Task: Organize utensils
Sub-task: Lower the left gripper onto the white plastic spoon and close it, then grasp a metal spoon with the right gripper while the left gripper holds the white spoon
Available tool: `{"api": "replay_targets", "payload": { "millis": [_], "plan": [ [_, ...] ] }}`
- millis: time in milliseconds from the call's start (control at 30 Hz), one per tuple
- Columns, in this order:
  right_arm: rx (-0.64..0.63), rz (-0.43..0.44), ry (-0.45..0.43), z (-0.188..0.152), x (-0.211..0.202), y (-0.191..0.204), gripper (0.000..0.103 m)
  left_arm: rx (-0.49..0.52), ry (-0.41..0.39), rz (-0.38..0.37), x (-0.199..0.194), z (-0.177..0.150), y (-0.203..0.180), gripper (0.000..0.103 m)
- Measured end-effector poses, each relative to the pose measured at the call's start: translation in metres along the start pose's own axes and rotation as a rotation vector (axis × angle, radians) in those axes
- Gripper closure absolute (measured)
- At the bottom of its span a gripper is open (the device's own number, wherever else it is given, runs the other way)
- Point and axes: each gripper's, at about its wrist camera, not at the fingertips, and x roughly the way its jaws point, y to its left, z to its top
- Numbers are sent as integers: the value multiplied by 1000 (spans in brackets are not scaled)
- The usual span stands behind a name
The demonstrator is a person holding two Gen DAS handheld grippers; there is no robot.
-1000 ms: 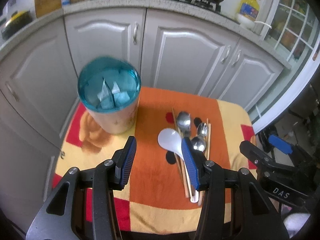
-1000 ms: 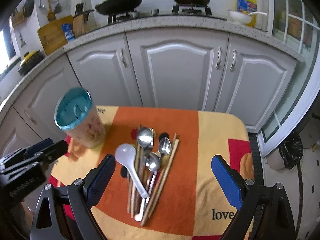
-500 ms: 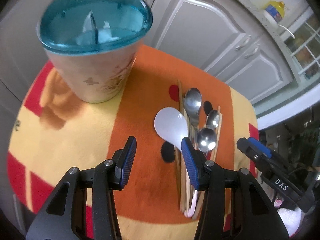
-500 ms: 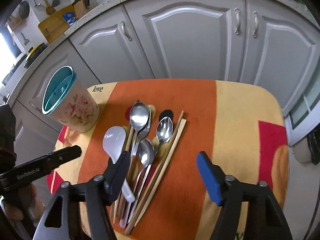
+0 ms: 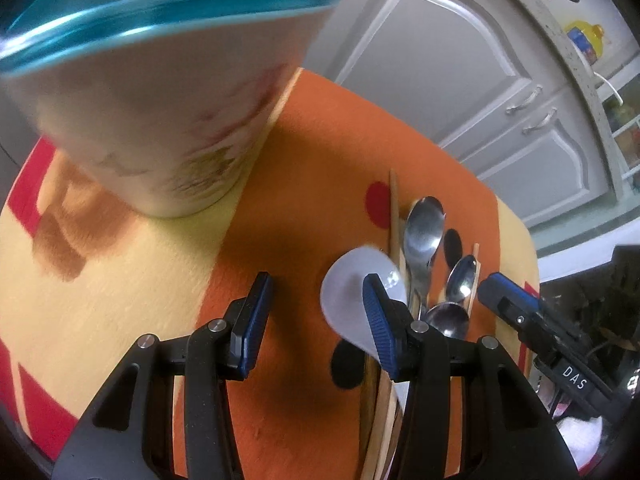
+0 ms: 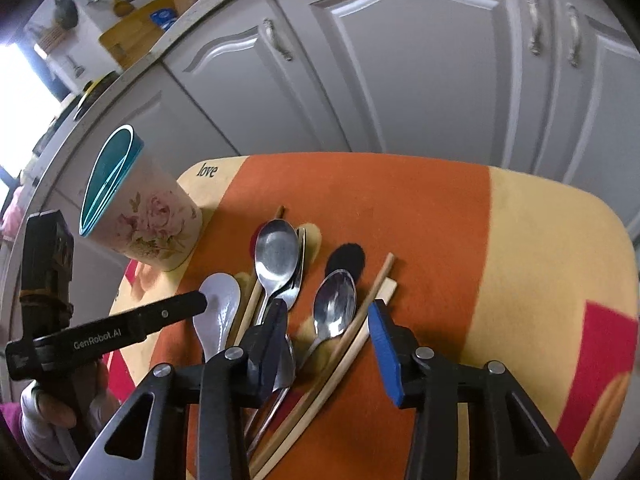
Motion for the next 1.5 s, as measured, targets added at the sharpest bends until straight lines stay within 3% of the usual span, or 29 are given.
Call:
{"api": "replay_targets", "payload": {
  "millis": [400,467,533,667,733,800,833,1100,1500],
  "plan": [
    [-81,62,29,13,19,-9,65,51,-21,2,5,9,-20,58],
    [-89,80,27,15,21,-11,65,64,-21,8,6,10,-22,64],
    [-96,87,29,16,23,-10,66,76,-14,15,8,10,-24,77],
    [-133,101,52,14,26,-2,70,87,-7,4,8,9,-24,81],
    [-140,91,62,12,30,-2,76,94,-4,-2,8,9,-24,85],
    [-127,90,62,11,32,-5,91,101,-2,-9,6,8,-23,88],
    [-120,97,61,10,33,-6,93,104,-1,-13,6,8,-23,89],
    [-132,74,38,5,20,-2,99,113,8,-65,-6,9,-24,98],
    [-144,-22,-94,-1,-45,5,100,189,-45,-87,-56,3,-39,102]
  ]
}}
